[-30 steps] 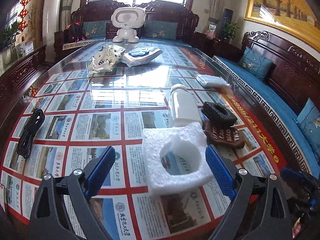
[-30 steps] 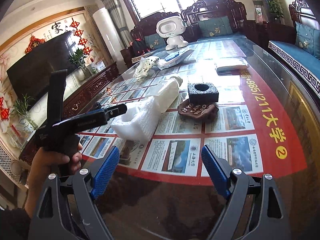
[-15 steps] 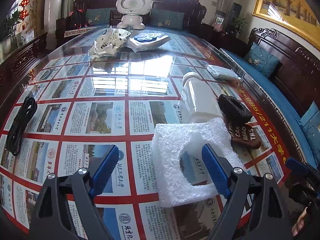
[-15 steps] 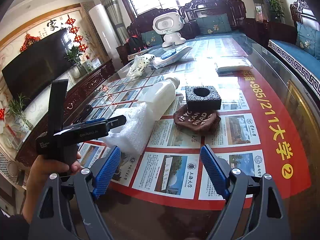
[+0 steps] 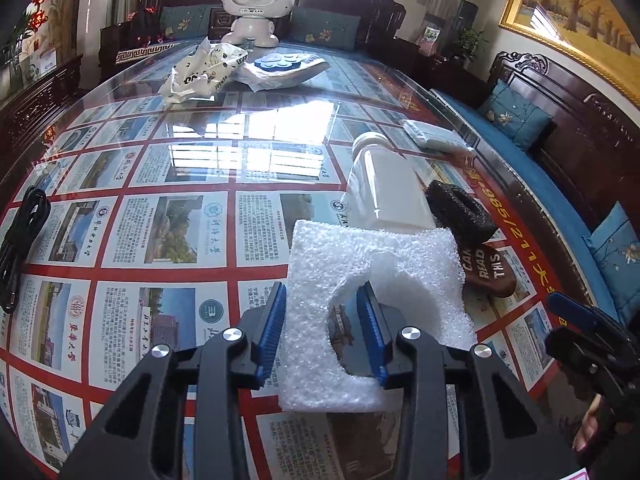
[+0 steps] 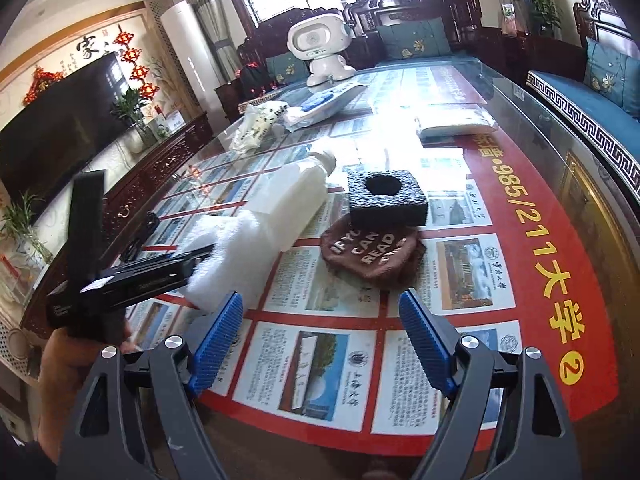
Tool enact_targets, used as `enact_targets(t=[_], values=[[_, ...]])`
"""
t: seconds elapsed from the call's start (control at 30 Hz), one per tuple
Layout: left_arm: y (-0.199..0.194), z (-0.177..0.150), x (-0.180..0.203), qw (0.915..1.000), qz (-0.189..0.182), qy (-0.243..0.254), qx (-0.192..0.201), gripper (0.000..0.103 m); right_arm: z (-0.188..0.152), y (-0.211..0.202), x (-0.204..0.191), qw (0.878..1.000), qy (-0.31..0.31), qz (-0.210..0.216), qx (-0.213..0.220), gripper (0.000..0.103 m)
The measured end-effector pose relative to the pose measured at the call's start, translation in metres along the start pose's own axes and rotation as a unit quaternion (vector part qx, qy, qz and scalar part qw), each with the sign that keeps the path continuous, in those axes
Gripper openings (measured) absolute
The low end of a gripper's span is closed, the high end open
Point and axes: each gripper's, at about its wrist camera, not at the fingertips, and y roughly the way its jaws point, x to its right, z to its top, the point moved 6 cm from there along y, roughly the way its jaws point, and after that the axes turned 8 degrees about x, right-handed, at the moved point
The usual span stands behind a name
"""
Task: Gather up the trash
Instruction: 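Grasp the white foam sheet with the left tool while the right tool grasps the brown knit cap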
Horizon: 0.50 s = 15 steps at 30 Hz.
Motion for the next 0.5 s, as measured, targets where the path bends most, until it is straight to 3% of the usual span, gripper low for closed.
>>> enact_targets(t=[0.2,0.5], values=[[-0.014,0.001,0.012,0.9997,-0.022,0.009,0.010,0.038,0.005,0.023,0.012,1.000,0.009,-0.007,-0.024,0.077],[-0.021,0.004,0.022,0.9989,-0.039,0.021,0.014,0.038,0.017,0.060,0.026,0.996,-0.002,-0.063,-0.059,0.076]])
